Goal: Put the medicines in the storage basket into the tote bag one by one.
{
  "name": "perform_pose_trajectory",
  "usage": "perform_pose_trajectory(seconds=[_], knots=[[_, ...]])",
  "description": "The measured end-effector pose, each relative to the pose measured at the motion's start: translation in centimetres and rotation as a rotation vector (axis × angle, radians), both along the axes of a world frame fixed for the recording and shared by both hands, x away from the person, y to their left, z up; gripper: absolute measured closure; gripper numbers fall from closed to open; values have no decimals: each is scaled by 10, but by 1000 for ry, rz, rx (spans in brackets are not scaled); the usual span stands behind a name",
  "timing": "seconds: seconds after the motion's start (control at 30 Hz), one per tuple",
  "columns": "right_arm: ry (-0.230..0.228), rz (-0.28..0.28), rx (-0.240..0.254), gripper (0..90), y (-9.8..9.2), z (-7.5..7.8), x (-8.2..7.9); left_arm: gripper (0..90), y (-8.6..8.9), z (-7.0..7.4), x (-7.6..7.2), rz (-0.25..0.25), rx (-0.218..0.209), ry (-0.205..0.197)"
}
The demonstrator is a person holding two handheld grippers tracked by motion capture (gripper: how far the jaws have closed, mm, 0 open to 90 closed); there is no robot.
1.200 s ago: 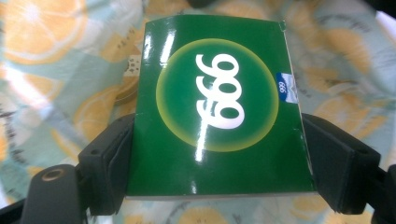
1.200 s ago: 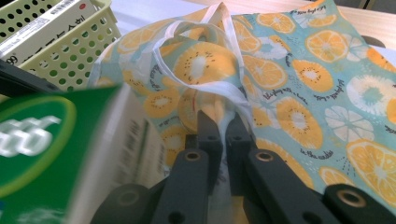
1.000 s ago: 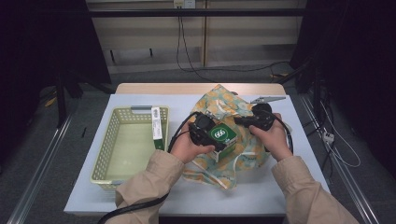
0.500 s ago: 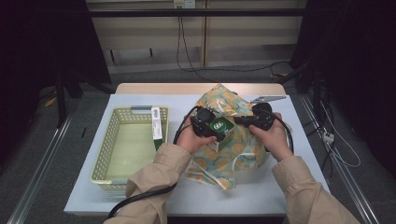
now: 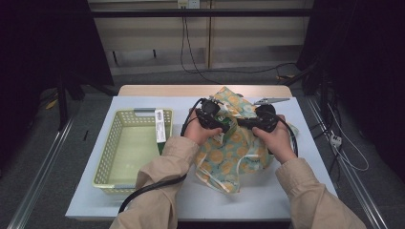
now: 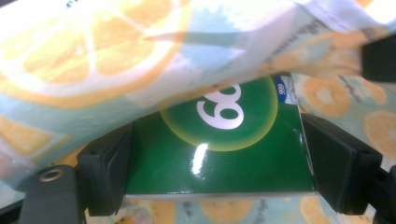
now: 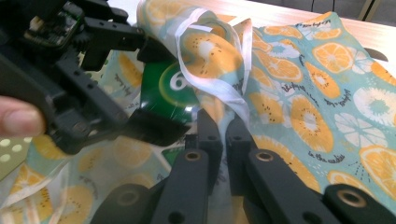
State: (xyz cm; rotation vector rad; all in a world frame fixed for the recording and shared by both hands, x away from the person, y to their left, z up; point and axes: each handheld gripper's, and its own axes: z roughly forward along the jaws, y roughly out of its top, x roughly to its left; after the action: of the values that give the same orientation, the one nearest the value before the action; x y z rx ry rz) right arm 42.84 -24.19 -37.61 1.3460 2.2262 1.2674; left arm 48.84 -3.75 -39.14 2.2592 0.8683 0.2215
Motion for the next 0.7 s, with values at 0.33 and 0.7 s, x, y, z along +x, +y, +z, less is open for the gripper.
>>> perform_pose_trajectory(seconds=[0.33,0.7], knots=[[1,-5,6,888,5,0,3,143,6,-4,5,14,-56,47],[4,12,-3,887,12,0,1,139,29,15,-20,-32,-63,47]])
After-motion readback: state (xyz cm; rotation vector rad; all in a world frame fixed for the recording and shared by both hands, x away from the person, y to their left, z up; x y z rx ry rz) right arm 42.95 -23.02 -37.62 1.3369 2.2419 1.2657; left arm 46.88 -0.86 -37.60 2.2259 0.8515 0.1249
